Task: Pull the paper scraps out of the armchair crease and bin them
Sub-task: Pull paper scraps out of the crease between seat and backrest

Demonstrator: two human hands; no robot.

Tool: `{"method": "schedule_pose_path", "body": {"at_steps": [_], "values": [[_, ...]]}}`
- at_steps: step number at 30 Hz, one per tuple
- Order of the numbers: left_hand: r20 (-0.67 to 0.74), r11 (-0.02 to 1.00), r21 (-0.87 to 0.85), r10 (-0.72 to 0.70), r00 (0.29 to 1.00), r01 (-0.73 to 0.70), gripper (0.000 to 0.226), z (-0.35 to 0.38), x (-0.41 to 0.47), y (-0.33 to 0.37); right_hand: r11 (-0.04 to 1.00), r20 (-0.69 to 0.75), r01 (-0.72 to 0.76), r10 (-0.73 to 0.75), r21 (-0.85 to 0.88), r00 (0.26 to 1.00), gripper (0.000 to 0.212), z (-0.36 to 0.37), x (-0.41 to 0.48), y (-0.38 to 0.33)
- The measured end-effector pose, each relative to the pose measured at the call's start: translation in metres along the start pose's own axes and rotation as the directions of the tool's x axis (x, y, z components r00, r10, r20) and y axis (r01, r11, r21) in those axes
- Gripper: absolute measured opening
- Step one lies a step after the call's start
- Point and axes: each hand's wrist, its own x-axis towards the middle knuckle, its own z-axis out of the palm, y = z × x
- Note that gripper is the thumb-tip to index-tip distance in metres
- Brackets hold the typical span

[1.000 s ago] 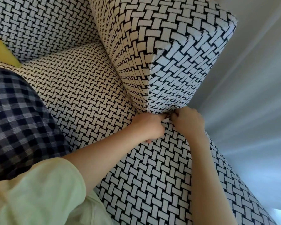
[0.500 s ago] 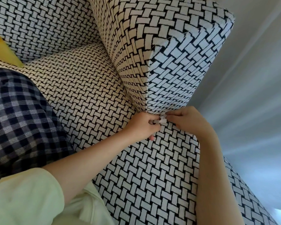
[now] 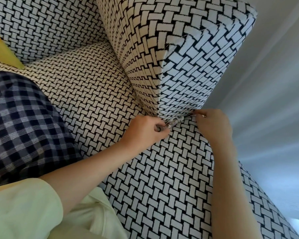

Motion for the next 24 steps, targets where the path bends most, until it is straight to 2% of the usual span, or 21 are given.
{"method": "schedule_pose_path", "body": {"at_steps": [2, 6, 10, 13, 15, 17, 19, 21, 24], "values": [[-0.054, 0.999, -0.027, -0.035, 0.998, 0.034, 0.016, -0.01, 0.0, -0.009, 0.985, -0.019, -0.052, 0.05, -0.165, 0.999, 0.034, 0.007, -0.002, -0.006], [-0.163, 0.991, -0.075, -0.12, 0.979, 0.109, 0.016, -0.021, 0.006, -0.027, 0.889, 0.016, 0.05, -0.048, -0.454, 0.999, 0.025, 0.014, -0.003, -0.019], [-0.276, 0.998, -0.024, -0.058, 0.96, 0.054, 0.014, -0.032, 0.02, -0.03, 0.911, 0.189, 0.167, -0.101, -0.377, 0.977, 0.023, 0.013, 0.007, -0.022], [-0.382, 0.997, 0.043, -0.044, 0.923, 0.066, 0.015, -0.047, 0.042, -0.035, 0.91, 0.218, 0.175, -0.097, -0.375, 0.971, 0.015, 0.017, 0.008, -0.029], [-0.314, 0.979, 0.148, -0.087, 0.946, 0.139, 0.029, -0.056, 0.06, -0.043, 0.906, 0.204, 0.171, -0.096, -0.388, 0.974, 0.013, 0.018, 0.006, -0.03], [-0.102, 0.924, 0.332, -0.165, 0.981, 0.19, 0.043, -0.059, 0.076, -0.056, 0.907, 0.214, 0.163, -0.083, -0.389, 0.973, 0.013, 0.02, 0.006, -0.028], [0.095, 0.853, 0.497, -0.238, 0.967, 0.162, 0.052, -0.059, 0.087, -0.065, 0.92, 0.232, 0.147, -0.064, -0.364, 0.971, 0.018, 0.02, 0.008, -0.026], [0.176, 0.84, 0.519, -0.289, 0.941, 0.161, 0.054, -0.061, 0.096, -0.069, 0.945, 0.229, 0.105, -0.033, -0.31, 0.973, 0.021, 0.018, 0.008, -0.027], [0.213, 0.824, 0.542, -0.326, 0.921, 0.167, 0.051, -0.066, 0.109, -0.069, 0.946, 0.188, 0.057, 0.004, -0.319, 0.982, 0.018, 0.016, 0.003, -0.035]]}}
